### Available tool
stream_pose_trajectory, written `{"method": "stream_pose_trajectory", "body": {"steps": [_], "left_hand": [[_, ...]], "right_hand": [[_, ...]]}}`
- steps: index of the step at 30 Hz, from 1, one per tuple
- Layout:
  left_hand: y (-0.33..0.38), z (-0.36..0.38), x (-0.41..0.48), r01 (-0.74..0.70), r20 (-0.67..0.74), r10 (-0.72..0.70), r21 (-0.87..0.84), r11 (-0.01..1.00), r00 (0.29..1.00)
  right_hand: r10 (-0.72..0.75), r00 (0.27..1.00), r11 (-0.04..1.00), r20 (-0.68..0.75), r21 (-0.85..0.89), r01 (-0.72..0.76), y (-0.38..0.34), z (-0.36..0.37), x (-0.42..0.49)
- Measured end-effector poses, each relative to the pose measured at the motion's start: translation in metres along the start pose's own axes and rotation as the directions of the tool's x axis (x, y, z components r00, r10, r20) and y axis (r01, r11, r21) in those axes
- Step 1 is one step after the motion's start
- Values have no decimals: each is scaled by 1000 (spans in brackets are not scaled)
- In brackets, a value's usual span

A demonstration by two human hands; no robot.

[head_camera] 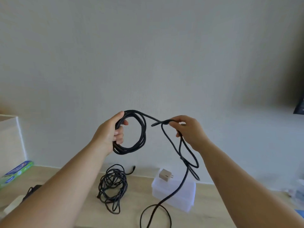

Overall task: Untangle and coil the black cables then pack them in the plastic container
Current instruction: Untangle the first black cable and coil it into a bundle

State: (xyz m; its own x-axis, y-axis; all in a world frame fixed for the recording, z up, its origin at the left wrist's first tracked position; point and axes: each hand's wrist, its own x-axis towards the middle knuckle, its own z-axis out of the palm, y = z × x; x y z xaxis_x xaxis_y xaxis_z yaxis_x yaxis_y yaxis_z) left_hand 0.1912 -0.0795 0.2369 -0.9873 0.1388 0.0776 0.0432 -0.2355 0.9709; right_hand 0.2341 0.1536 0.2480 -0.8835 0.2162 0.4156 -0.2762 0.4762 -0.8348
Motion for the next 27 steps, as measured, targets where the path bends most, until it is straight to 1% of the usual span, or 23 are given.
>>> {"method": "stream_pose_trajectory", "body": {"steps": [1,2,3,4,5,7,9,11,13,15,16,17,18,19,20,21,22,23,24,26,27], "left_hand": [[-1,-1,-1,-10,3,10,25,1000,1000],[-4,-3,-4,-26,5,25,83,996,1000],[-8,-2,-6,-56,17,54,164,985,998],[-13,0,-9,-93,40,85,252,963,996],[-18,3,-12,-130,74,112,338,932,991],[-27,9,-18,-197,147,144,469,861,979],[-34,15,-22,-246,194,165,552,796,967],[-39,20,-25,-259,211,164,594,761,964],[-41,24,-25,-240,200,150,583,776,968],[-42,25,-25,-214,199,119,571,792,973],[-43,26,-25,-199,213,92,559,805,973],[-45,26,-25,-184,236,62,540,822,970],[-46,26,-26,-166,259,33,514,842,965],[-49,24,-27,-148,282,6,485,862,959],[-51,23,-28,-134,310,-18,461,878,951],[-53,22,-29,-118,338,-45,446,887,940],[-57,20,-30,-96,361,-78,439,894,929],[-60,18,-30,-74,376,-104,430,900,921],[-65,16,-31,-41,381,-131,412,910,915],[-76,14,-31,19,372,-153,340,940,916],[-81,14,-31,45,356,-153,296,954,922]], "right_hand": [[18,998,998,-58,63,-15,3,-2,-1],[63,993,984,-99,170,-46,6,-2,-4],[121,987,949,-109,303,-83,6,-2,-5],[168,982,897,-84,426,-117,4,-2,-7],[196,980,850,-46,505,-147,3,0,-10],[200,980,818,13,549,-174,-1,4,-14],[163,985,828,55,535,-167,-5,10,-19],[128,987,840,97,518,-160,-7,16,-26],[97,984,813,150,559,-165,-8,21,-32],[72,970,752,230,626,-205,-9,27,-37],[58,961,722,271,653,-228,-9,30,-40],[37,954,715,298,659,-234,-10,33,-43],[15,950,742,311,633,-219,-10,37,-45],[-3,950,799,312,572,-185,-9,41,-47],[-24,955,875,296,468,-123,-9,43,-49],[-50,959,949,279,313,-42,-9,45,-50],[-74,958,990,277,136,38,-8,47,-52],[-95,952,994,290,-21,106,-9,47,-53],[-99,944,980,315,-133,148,-8,48,-55],[-105,928,940,358,-270,210,-7,51,-59],[-117,923,899,367,-355,255,-6,54,-62]]}}
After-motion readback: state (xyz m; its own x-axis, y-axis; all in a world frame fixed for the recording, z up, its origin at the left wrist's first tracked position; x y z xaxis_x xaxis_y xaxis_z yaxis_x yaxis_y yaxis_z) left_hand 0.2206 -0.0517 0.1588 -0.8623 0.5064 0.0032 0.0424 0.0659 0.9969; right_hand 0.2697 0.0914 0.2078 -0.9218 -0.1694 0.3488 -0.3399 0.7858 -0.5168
